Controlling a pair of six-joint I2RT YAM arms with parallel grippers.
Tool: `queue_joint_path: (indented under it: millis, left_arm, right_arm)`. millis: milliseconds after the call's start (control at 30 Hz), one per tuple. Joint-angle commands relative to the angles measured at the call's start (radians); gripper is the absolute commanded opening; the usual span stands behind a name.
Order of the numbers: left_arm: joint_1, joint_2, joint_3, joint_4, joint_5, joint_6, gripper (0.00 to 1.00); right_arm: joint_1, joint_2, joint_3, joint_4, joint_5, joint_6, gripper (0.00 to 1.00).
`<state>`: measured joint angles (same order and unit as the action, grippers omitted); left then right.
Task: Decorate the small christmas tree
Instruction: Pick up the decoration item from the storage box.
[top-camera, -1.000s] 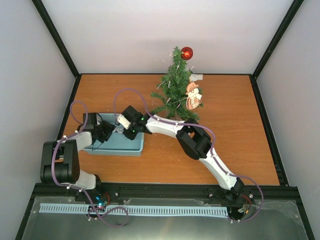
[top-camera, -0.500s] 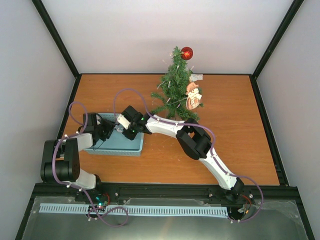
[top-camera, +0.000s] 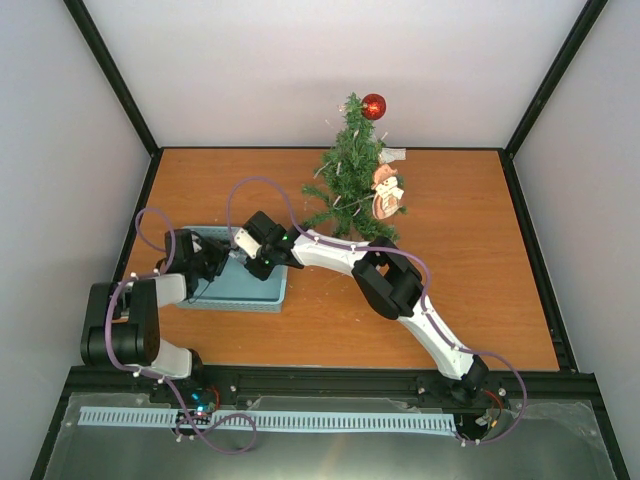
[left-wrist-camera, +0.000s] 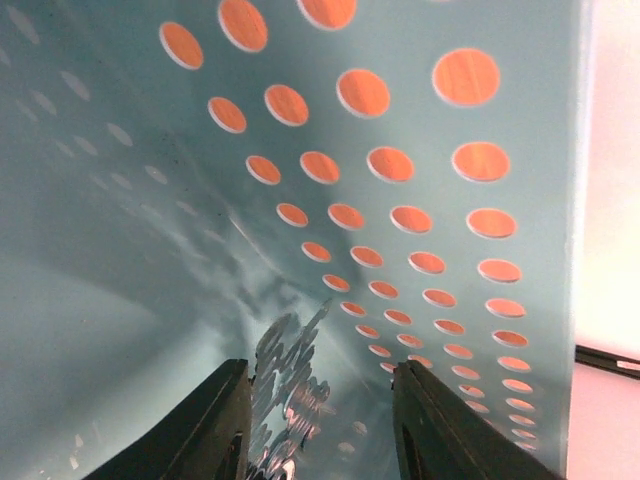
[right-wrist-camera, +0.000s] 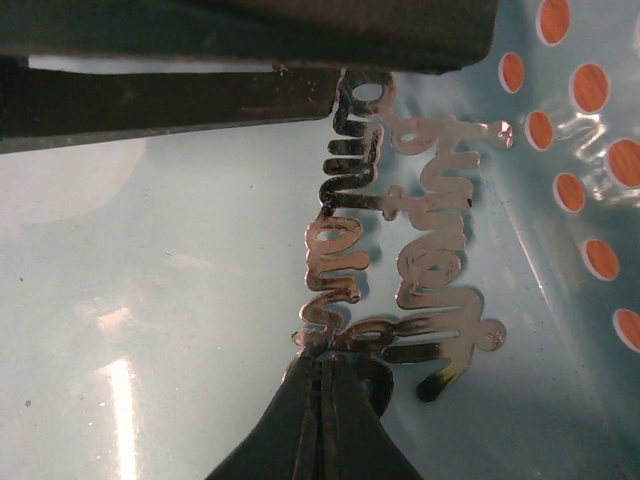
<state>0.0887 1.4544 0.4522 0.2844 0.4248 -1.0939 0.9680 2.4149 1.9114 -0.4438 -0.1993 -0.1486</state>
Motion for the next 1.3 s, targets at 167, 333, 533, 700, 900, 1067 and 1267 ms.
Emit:
queue_joint_path:
  millis: [167,333,533,700,900,1067,1267]
  left_arm:
    - [-0.027,0.031,-0.104,0.263,0.088,-0.027,0.36]
    - [-0.028,0.029,-0.108,0.262,0.080,-0.004,0.29]
    - [-0.029,0.051,-0.100,0.227,0.072,0.024,0.16]
    - [-0.029,0.002,-0.090,0.147,0.032,0.068,0.03]
    - [-0.028,-0.128,-0.046,0.007,-0.046,0.130,0.01]
    - [-0.029,-0.251,-0.043,-0.086,-0.085,0.164,0.01]
    - [-0.029,-0.416,-0.043,-0.172,-0.075,0.197,0.01]
  right_arm:
    - [-0.011,0.044,-0.012,-0.015,-0.025,0.015,0.03]
    - [-0.014,0.039,-0.024,-0.005,-0.025,0.017,0.03]
    - [-0.015,0.032,-0.033,0.003,-0.019,0.018,0.03]
    - [-0.016,0.006,-0.040,0.009,-0.004,0.020,0.07]
    - [-0.017,-0.085,-0.088,0.055,0.025,0.040,0.19]
    - [-0.017,-0.188,-0.150,0.095,0.048,0.047,0.26]
    - [-0.018,-0.320,-0.234,0.132,0.048,0.056,0.35]
